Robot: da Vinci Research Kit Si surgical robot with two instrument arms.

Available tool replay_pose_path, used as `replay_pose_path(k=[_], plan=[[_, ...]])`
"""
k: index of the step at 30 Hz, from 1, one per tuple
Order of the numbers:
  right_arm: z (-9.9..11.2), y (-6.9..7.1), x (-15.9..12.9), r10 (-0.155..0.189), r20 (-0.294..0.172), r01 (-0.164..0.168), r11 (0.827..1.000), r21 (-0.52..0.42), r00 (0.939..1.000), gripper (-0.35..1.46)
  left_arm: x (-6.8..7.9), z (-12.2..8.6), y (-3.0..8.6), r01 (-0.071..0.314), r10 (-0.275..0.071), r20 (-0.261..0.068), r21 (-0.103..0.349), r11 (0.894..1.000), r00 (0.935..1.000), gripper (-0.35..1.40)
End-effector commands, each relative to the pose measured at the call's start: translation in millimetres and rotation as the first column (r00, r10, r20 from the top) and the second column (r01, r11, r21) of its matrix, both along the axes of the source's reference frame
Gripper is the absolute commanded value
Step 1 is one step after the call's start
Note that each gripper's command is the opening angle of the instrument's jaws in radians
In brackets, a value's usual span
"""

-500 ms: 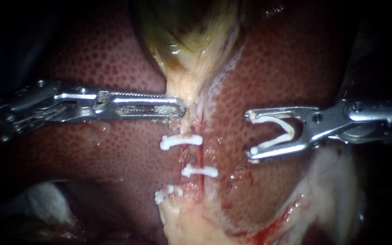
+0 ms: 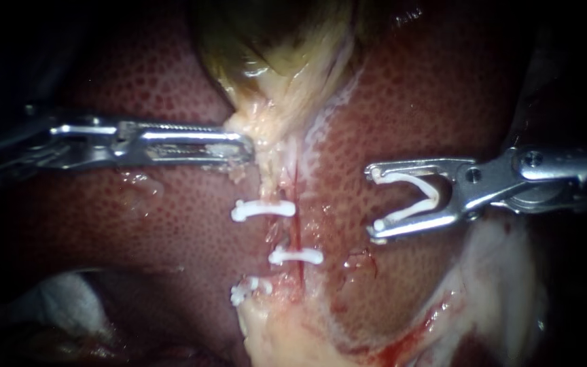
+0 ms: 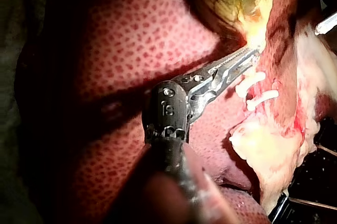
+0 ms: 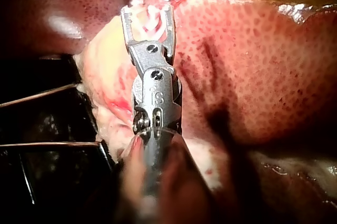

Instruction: Clipping second clip right tube

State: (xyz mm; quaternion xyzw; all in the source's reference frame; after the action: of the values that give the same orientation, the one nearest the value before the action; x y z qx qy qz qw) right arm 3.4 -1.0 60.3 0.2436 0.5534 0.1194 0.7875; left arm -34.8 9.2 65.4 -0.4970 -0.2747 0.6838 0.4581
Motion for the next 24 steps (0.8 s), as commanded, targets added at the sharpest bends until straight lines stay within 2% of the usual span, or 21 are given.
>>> replay_pose_path(k=[1, 5, 8, 16, 19, 24], plan=[[0.0, 0.0, 0.0, 0.0, 0.0, 0.0, 1.0, 0.001, 1.0, 0.49, 0.5, -0.4, 0.3, 0.008, -0.008, 0.01, -0.008, 1.0, 0.9999, -0.35], [0.0, 0.0, 0.0, 0.0, 0.0, 0.0, 1.0, 0.001, 1.0, 0.49, 2.6, -2.3, 1.4, 0.042, -0.041, 0.028, -0.031, 0.999, 0.9988, -0.35], [0.0, -0.1, 0.1, 0.0, 0.0, 0.0, 1.0, 0.0, 1.0, 0.49, 3.6, -3.3, 1.8, 0.054, -0.052, 0.037, -0.046, 0.998, 0.998, -0.35], [0.8, -0.8, 1.5, -0.005, -0.001, 0.005, 1.0, -0.004, 1.0, 0.5, 3.7, -4.1, 1.4, 0.058, -0.056, 0.035, -0.051, 0.997, 0.9978, -0.35], [2.3, -1.7, 3.1, -0.018, 0.009, 0.018, 1.0, -0.018, 0.9998, 0.5, 3.7, -4.1, 1.4, 0.058, -0.056, 0.035, -0.051, 0.997, 0.9978, -0.35], [6.1, -3.6, 6.1, -0.022, 0.017, 0.021, 1.0, 0.022, 0.9996, 0.5, 3.7, -4.3, 1.3, 0.059, -0.057, 0.035, -0.051, 0.997, 0.9978, -0.35]])
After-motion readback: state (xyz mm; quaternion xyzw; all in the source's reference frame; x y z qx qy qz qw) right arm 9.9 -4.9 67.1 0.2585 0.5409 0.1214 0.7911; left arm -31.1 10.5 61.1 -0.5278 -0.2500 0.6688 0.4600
